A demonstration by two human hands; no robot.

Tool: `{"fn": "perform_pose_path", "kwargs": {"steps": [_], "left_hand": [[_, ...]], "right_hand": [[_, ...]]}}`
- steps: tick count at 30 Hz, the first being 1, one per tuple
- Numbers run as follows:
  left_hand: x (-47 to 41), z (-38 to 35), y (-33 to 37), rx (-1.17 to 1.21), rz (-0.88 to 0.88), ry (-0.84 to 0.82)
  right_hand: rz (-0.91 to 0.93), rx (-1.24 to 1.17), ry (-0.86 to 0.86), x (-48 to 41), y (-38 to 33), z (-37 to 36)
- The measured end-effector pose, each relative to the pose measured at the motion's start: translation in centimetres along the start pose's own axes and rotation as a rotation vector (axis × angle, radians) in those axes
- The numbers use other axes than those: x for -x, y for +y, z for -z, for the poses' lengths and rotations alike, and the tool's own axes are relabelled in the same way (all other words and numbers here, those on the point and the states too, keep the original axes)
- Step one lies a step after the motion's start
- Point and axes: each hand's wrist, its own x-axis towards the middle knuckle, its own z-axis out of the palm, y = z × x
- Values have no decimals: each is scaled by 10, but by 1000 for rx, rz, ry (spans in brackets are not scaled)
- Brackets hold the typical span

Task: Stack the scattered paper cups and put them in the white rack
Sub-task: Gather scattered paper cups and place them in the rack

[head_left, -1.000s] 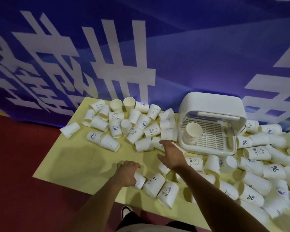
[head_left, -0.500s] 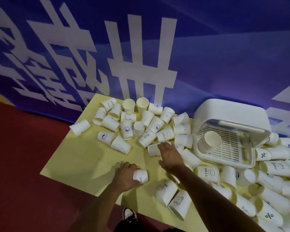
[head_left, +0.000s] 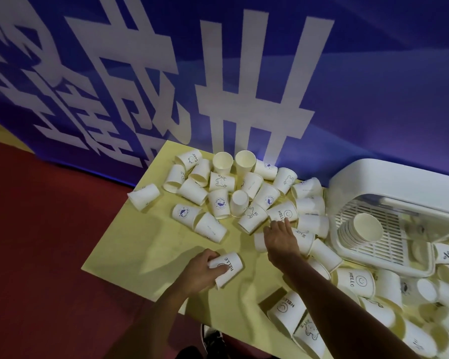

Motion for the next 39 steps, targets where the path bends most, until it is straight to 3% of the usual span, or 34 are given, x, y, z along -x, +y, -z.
{"fn": "perform_pose_path", "kwargs": {"steps": [5,15,19,28,33,39], "left_hand": [[0,9,-5,103,30,-14],[-4,12,-2,337,93,-67],[-9,4,11,339,74,-31],[-17,-32,65,282,40,-130],[-14,-55,104,171,2,-163],[-7,-80,153,131,-64,-84]], "right_hand": [[59,62,191,2,-4,1],[101,-180,91,8,-5,5],[-102,-427,53,19,4,12],[-562,-823,180,70,60,24],[-647,-885,332,106,99,29],[-701,-982,530,121,149,46]]}}
